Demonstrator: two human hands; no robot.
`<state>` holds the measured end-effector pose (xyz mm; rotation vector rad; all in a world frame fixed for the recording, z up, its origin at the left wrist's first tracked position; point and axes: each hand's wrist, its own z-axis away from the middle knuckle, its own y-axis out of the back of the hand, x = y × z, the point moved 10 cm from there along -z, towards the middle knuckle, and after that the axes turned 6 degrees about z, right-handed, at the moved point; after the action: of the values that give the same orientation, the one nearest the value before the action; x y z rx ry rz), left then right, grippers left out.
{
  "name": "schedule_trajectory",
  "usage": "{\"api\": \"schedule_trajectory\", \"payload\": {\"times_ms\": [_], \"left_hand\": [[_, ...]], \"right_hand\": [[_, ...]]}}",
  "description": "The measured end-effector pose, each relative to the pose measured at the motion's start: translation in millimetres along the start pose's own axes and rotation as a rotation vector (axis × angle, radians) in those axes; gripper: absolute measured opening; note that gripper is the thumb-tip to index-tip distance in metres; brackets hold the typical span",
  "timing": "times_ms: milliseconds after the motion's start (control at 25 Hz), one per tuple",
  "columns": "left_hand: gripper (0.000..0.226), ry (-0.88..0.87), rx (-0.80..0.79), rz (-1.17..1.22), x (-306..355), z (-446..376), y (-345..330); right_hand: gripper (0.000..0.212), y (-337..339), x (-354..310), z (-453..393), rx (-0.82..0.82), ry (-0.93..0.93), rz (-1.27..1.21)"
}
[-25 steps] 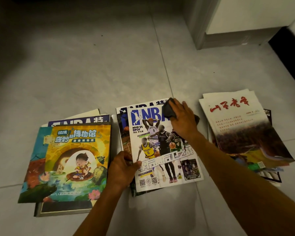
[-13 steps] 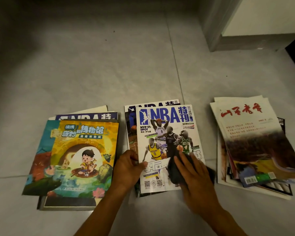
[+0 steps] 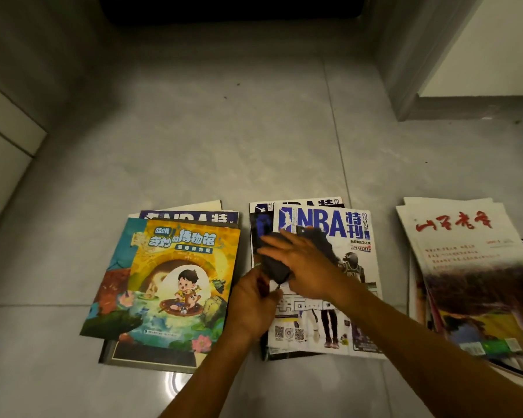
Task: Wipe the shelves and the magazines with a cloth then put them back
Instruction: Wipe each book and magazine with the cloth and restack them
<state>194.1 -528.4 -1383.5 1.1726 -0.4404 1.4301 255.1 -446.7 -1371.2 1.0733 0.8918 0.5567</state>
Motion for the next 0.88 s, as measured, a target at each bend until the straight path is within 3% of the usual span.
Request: {"api": "schedule_trajectory", "payload": {"times_ms": [80, 160, 280, 320, 440, 520, 640, 760, 880], "left_hand": [[0.026, -0.111, 0.035, -0.067, 21, 8, 2], [0.024, -0.204, 0.034, -0.127, 41, 16, 1], [0.012, -0.424, 0.000, -0.357, 77, 22, -6], [0.013, -0.477, -0.017, -0.422, 85, 23, -10], [0.010, -0.457, -0.072, -0.488, 85, 26, -16], [0.011, -0.289, -0.102, -0.334, 67, 24, -3], [0.015, 0.028, -0.292, 0.104, 29, 35, -1], [0.012, 0.025, -0.221, 0.383, 31, 54, -1], [0.015, -0.099, -0.081, 0.405, 47, 60, 1]], "right_hand": [[0.089, 6, 5, 20, 0.059, -0.005, -0.040], [0.091, 30, 32, 32, 0.168, -0.133, -0.097], [0.070, 78, 62, 56, 0.431, -0.274, 0.018], [0.059, 83, 59, 59, 0.447, -0.262, 0.092], [0.033, 72, 42, 61, 0.275, -0.234, 0.136], [0.024, 69, 40, 69, 0.216, -0.255, 0.110], [0.018, 85, 49, 82, 0.309, -0.343, 0.068], [0.016, 105, 45, 96, 0.433, -0.391, -0.012], [0.027, 90, -2, 90, 0.286, -0.334, -0.005]]}}
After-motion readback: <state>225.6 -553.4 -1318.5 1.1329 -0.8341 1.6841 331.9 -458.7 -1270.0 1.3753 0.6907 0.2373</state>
